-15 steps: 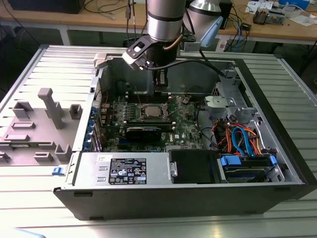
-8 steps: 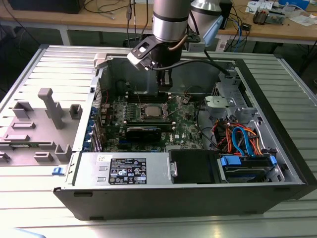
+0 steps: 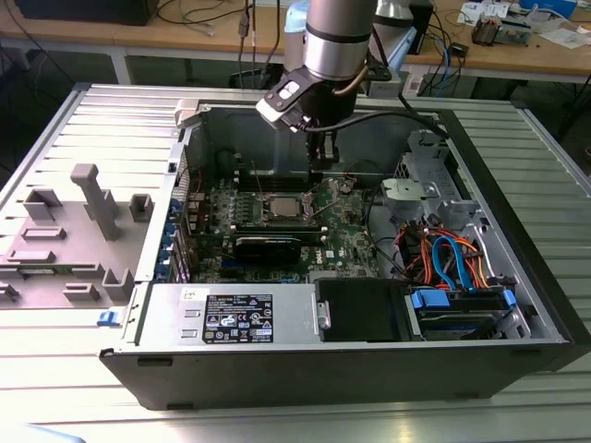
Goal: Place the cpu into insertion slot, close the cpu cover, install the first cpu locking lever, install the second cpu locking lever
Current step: 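Close the cpu cover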
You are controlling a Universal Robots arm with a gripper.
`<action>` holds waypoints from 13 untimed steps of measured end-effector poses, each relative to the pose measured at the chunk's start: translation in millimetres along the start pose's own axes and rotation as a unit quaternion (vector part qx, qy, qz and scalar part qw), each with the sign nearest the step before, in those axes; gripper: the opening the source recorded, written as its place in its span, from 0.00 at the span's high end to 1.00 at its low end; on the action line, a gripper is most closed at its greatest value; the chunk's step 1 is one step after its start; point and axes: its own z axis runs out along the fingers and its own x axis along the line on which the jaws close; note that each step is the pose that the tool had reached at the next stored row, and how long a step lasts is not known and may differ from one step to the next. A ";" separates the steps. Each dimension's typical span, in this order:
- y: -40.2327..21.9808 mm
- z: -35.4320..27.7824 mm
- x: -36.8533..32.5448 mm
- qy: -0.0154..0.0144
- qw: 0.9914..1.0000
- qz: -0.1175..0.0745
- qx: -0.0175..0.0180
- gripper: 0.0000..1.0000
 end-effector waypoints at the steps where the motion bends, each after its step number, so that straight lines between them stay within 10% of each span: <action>1: 2.4 0.3 -0.2 0.000 1.000 0.000 0.000 0.89; 13: 53.7 12.2 -1.7 0.000 1.000 -0.004 0.001 0.89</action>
